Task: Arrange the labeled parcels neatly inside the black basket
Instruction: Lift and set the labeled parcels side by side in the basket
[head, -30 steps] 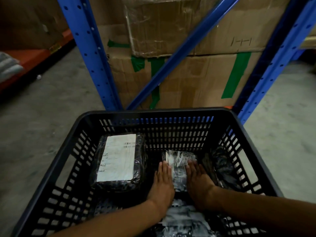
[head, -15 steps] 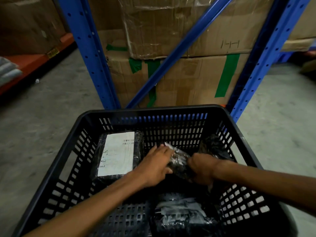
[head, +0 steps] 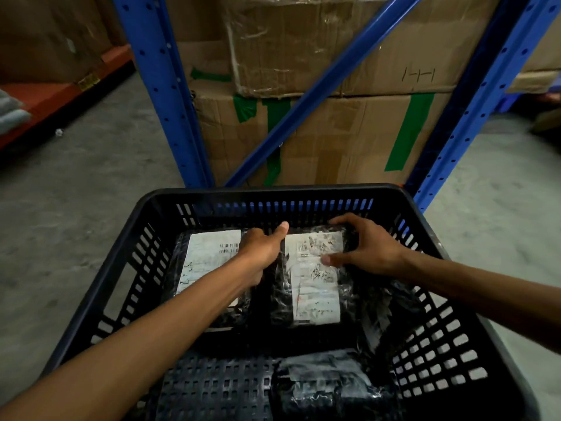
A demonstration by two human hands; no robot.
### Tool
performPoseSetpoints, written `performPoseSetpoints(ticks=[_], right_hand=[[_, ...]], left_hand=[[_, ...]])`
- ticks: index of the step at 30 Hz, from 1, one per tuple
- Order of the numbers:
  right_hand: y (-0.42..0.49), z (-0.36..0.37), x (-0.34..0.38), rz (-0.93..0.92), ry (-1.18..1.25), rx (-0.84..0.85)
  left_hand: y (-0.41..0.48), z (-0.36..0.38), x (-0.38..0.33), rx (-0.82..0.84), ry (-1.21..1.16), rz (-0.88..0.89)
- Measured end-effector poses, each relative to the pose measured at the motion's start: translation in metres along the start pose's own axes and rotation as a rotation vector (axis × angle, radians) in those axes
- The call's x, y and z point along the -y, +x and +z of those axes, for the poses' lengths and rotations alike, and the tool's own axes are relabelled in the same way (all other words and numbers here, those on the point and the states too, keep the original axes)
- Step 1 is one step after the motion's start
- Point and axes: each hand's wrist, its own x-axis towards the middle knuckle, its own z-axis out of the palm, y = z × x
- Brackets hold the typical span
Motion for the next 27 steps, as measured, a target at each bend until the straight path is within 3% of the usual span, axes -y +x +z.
performPoseSetpoints(ticks=[3,6,12,15,20,27], right_hand=[[0.010,0.009,-0.002,0.022,-0.150,-0.030],[0.020,0.027,-0.007,0.037,-0.238,0.043],[0.044,0.056,-0.019,0.144,-0.405,0.130],[0.054,0.065,-0.027,0.173,-0.393,0.127],[0.057,0.078,-0.035,0.243,-0.299,0.065],[0.041,0.064,-0.024,0.207,-0.311,0.153]], left_hand=[[0.004,0.010,0.012,0.010,0.018,-0.002],[0.005,0.029,0.039,0.029,0.226,0.052],[0.022,0.049,0.064,-0.019,0.351,0.047],[0.028,0.060,0.070,-0.055,0.292,0.017],[0.036,0.074,0.077,-0.105,0.408,0.041],[0.017,0.057,0.068,0.147,0.333,-0.051]])
